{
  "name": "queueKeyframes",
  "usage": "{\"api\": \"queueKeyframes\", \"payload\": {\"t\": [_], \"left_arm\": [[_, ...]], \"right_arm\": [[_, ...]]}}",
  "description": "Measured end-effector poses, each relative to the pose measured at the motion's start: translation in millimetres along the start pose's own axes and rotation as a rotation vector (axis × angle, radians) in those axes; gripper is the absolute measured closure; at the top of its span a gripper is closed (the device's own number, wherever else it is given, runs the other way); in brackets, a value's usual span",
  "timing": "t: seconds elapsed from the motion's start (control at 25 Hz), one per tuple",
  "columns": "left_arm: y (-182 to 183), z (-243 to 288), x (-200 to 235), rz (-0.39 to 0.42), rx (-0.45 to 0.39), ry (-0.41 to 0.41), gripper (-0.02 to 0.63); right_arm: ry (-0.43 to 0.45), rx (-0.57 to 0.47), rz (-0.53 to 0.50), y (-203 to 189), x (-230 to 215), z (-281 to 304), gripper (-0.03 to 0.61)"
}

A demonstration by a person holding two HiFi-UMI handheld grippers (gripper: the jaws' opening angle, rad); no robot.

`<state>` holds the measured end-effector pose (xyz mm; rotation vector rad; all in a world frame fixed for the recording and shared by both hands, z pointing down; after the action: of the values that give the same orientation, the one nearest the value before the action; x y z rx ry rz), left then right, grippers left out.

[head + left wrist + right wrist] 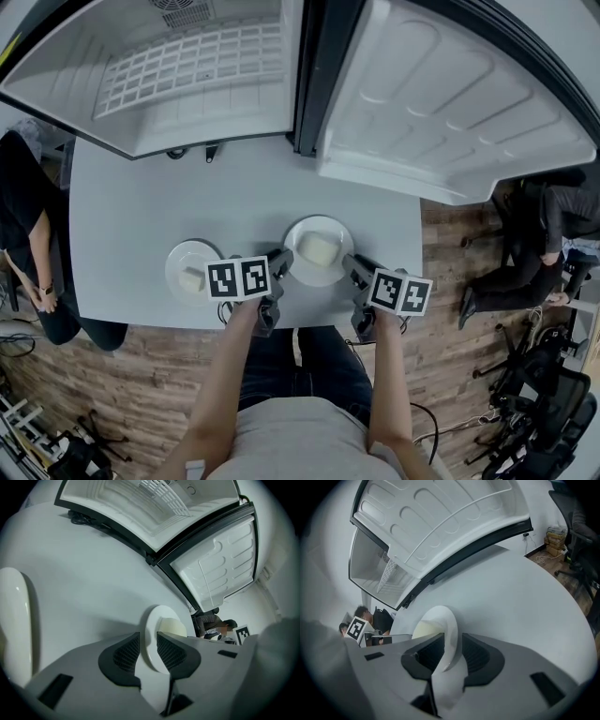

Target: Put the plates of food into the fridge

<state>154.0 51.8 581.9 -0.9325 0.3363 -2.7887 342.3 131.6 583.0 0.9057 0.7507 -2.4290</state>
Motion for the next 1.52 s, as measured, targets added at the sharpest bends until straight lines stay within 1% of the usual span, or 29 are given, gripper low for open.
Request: {"api": "queueKeyframes", "payload": {"t": [0.12,0.24,0.44,0.64,0.84,0.92,0.96,1.0,1.08,1.12,1.24,1.36,1.44,1.52], "left_arm": [[2,1,0,-0.011,0.008,-0.004,0.517],[3,2,0,-0.011,0.029,-0.011,0.517],[0,6,-5,-0.018,0.106,-0.062,0.517],[2,8,-1,-0.067,0.155,-0.075,0.518],[2,9,3,-0.116,0.178,-0.123,0.518],[0,10,4,-0.126,0.203,-0.129,0.532],[-1,11,5,-0.129,0.211,-0.127,0.556],[-3,11,6,-0.135,0.213,-0.129,0.571],[-6,11,7,-0.162,0.199,-0.144,0.572],[-8,11,7,-0.178,0.19,-0.153,0.574],[-12,8,6,-0.231,0.163,-0.187,0.577],[-12,1,6,-0.307,0.123,-0.239,0.583],[-11,-5,5,-0.325,0.094,-0.265,0.589],[-9,-12,2,-0.322,0.067,-0.279,0.591]], "right_arm": [[0.027,0.011,0.02,2,-1,0,0.472],[0.062,0.045,0.028,0,1,3,0.472],[0.12,0.072,0.097,-2,2,5,0.472],[0.177,0.115,0.176,-1,-2,7,0.472],[0.277,0.126,0.263,2,-6,8,0.474],[0.306,0.12,0.289,2,-8,8,0.474],[0.311,0.118,0.295,2,-9,7,0.476],[0.309,0.115,0.299,2,-11,7,0.486],[0.3,0.102,0.311,1,-14,7,0.536],[0.302,0.089,0.321,1,-15,6,0.541],[0.329,0.049,0.351,2,-16,3,0.546],[0.36,0.022,0.38,1,-15,1,0.551],[0.372,0.021,0.387,0,-12,1,0.551],[0.384,0.018,0.384,0,-8,-1,0.551]]}}
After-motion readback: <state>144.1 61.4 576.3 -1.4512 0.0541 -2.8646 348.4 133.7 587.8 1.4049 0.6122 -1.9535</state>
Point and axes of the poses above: the fingertips, and each gripper's own axes: z forward along the fingers, x to its left, y out of its top, the point moved 5 cm from there along -z, backward along the fingers, and after that the axes turned 7 degrees about y, right-handed, at the moved point
